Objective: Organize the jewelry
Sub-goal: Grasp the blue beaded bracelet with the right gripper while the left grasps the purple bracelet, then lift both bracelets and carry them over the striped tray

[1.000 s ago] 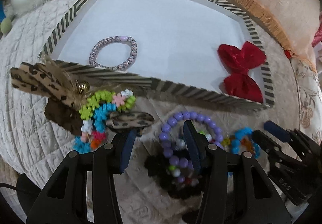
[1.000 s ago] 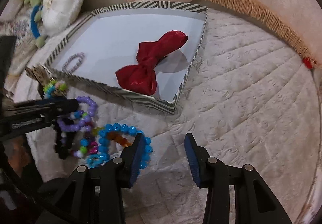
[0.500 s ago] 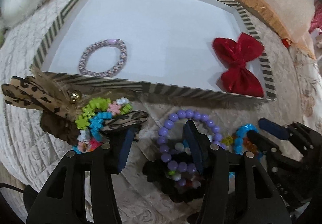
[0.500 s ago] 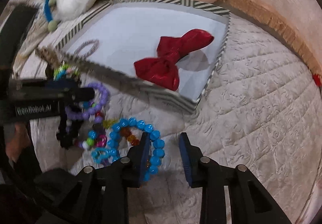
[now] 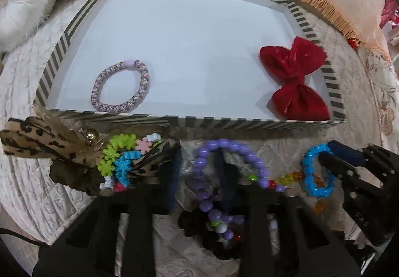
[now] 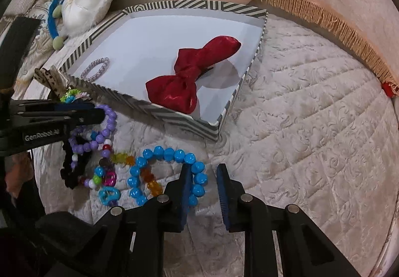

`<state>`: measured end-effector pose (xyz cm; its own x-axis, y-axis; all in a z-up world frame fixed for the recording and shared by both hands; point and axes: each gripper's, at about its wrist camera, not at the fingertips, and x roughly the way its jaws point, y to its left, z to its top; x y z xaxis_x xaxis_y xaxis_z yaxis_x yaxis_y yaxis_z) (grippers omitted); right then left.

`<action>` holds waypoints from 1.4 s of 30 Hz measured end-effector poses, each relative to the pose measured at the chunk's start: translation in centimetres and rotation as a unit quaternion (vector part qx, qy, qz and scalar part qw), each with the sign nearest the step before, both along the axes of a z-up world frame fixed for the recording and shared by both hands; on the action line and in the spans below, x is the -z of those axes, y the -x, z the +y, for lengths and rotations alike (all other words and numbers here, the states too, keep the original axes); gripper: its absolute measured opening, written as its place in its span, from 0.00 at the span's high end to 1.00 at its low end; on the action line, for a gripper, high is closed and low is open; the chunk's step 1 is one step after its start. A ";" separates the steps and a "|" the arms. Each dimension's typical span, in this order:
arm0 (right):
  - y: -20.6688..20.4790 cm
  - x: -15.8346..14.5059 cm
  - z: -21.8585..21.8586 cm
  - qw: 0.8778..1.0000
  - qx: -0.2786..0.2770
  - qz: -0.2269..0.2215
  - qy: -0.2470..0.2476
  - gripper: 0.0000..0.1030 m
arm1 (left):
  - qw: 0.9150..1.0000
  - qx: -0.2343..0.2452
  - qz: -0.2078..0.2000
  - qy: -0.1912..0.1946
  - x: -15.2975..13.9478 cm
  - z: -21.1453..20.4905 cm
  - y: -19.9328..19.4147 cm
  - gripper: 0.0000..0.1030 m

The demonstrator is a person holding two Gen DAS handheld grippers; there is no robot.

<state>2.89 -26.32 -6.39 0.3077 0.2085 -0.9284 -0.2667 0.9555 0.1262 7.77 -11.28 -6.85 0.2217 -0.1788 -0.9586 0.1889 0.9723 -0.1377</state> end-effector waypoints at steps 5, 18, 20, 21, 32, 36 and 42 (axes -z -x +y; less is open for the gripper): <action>0.4 -1.4 -0.1 0.999 0.001 -0.009 -0.031 0.90 | 0.999 0.005 -0.014 0.037 -2.1 0.4 0.7 0.92; 2.9 -8.7 -0.2 0.996 0.006 -0.074 -0.053 0.90 | 0.995 -0.007 -0.057 0.077 -9.3 4.9 3.9 0.92; 3.0 -9.6 0.0 0.995 0.007 -0.083 -0.051 0.90 | 0.994 -0.007 -0.070 0.078 -10.7 5.8 4.8 0.92; 3.2 -9.9 -0.1 0.995 0.007 -0.086 -0.050 0.90 | 0.994 -0.008 -0.077 0.078 -11.3 6.0 5.0 0.92; 4.3 -14.1 2.1 0.992 -0.012 -0.119 -0.049 0.90 | 0.989 -0.025 -0.137 0.052 -15.1 8.2 6.3 0.92; 4.3 -14.8 2.9 0.991 -0.018 -0.125 -0.052 0.90 | 0.988 -0.032 -0.144 0.047 -15.4 8.9 6.3 0.92; 4.0 -15.4 3.9 0.989 -0.024 -0.131 -0.058 0.90 | 0.987 -0.035 -0.156 0.032 -15.7 9.2 6.2 0.92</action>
